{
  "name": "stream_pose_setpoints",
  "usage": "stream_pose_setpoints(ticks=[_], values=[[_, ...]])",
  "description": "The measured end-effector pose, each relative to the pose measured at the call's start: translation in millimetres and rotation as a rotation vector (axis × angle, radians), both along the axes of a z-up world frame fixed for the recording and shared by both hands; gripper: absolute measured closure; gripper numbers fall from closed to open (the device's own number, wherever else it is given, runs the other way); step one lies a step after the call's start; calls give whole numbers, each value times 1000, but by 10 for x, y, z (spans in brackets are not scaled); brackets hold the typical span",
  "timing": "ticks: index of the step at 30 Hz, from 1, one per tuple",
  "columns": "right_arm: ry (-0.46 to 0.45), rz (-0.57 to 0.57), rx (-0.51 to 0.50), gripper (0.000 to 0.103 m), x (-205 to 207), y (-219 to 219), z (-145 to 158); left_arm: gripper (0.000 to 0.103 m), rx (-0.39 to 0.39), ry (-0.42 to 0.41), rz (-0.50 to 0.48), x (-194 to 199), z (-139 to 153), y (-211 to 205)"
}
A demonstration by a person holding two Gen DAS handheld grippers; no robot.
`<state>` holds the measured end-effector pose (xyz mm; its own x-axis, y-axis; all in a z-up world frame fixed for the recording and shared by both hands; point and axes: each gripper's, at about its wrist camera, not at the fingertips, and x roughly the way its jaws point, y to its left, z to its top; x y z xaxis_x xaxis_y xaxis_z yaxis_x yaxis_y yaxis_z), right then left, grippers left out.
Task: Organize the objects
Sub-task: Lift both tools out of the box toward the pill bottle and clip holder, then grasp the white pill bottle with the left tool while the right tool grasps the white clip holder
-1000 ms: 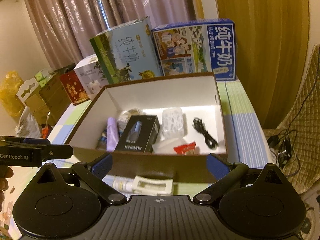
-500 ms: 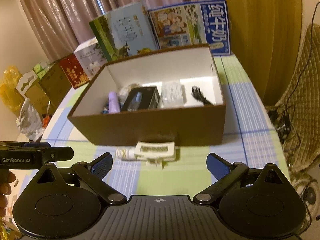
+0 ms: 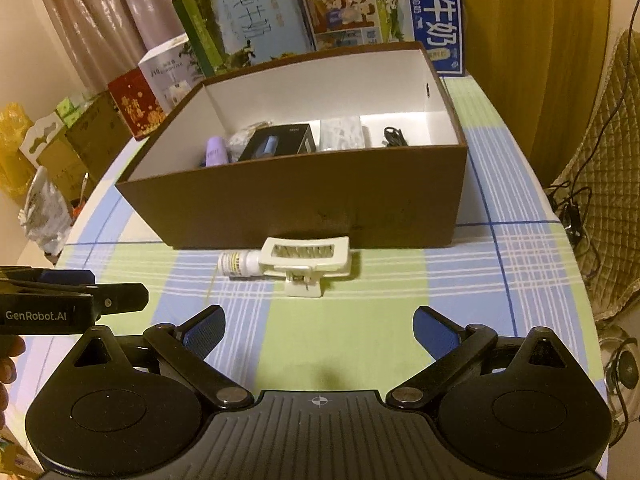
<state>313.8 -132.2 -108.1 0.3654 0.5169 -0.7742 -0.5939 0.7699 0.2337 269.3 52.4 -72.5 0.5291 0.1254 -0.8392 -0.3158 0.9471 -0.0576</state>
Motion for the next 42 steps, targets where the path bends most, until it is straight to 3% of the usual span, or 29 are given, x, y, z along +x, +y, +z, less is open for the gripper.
stream_pose_setpoints(ticks=[16, 20, 30, 34, 42], values=[[-39, 46, -38, 6, 160, 285, -274, 23, -9, 50, 8, 188, -246, 167], [-75, 81, -65, 16, 179, 422, -399, 23, -10, 69, 21, 241, -363, 256], [-96, 90, -100, 26, 304, 675, -675, 23, -14, 88, 25, 351, -542, 434], [-106, 85, -107, 41, 358, 714, -725, 23, -16, 87, 15, 407, -590, 450], [-102, 29, -104, 42, 365, 583, -728, 23, -40, 74, -43, 538, -684, 315]])
